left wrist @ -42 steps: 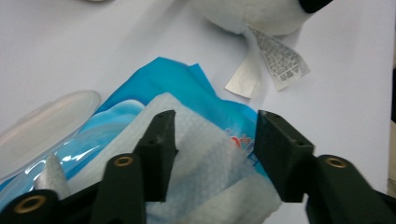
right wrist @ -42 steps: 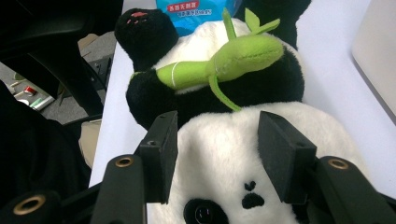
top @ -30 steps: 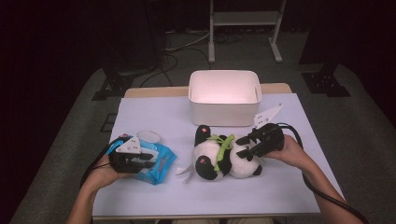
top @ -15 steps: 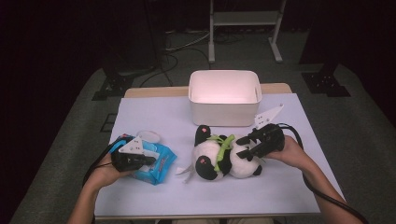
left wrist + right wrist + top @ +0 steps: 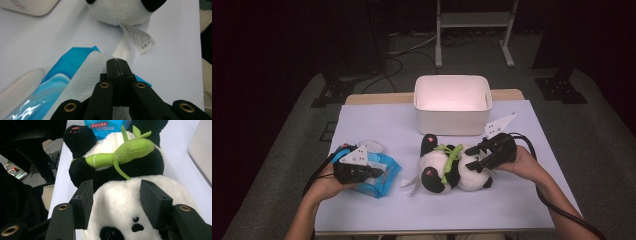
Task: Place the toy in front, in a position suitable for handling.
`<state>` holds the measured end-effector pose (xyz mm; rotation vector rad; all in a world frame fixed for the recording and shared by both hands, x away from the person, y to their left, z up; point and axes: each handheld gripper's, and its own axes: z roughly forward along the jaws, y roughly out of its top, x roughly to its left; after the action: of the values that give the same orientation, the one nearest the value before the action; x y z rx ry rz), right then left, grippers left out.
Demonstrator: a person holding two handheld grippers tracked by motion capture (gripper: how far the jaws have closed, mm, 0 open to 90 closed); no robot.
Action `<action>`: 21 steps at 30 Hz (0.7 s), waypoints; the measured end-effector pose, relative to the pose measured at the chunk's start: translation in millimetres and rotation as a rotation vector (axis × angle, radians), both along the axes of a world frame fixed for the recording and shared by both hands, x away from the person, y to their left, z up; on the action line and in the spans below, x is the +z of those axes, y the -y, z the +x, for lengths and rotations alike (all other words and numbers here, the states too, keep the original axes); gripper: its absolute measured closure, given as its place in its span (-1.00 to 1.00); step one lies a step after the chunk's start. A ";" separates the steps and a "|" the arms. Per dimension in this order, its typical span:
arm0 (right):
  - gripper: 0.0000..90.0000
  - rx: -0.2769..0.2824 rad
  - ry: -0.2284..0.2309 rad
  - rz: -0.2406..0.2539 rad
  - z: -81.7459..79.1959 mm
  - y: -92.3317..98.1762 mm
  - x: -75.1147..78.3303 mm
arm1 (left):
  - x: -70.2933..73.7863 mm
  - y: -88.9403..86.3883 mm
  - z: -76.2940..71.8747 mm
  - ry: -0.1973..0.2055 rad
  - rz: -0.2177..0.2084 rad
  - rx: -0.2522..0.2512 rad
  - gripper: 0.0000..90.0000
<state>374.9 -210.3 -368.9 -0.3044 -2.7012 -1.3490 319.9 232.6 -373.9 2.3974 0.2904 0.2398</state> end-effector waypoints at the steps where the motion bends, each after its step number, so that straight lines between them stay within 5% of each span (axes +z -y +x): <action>1: -0.02 0.000 0.000 -0.001 -0.2 0.1 0.0 | 2.7 3.1 -0.6 0.001 -0.001 -0.009 1.00; 21: -0.02 0.004 0.007 0.014 -2.3 1.7 -1.8 | 32.5 44.6 2.9 0.011 -0.019 -0.114 1.00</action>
<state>372.6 -212.0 -370.7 -0.2938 -2.6950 -1.3702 322.8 188.0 -341.4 2.3835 0.1498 0.1967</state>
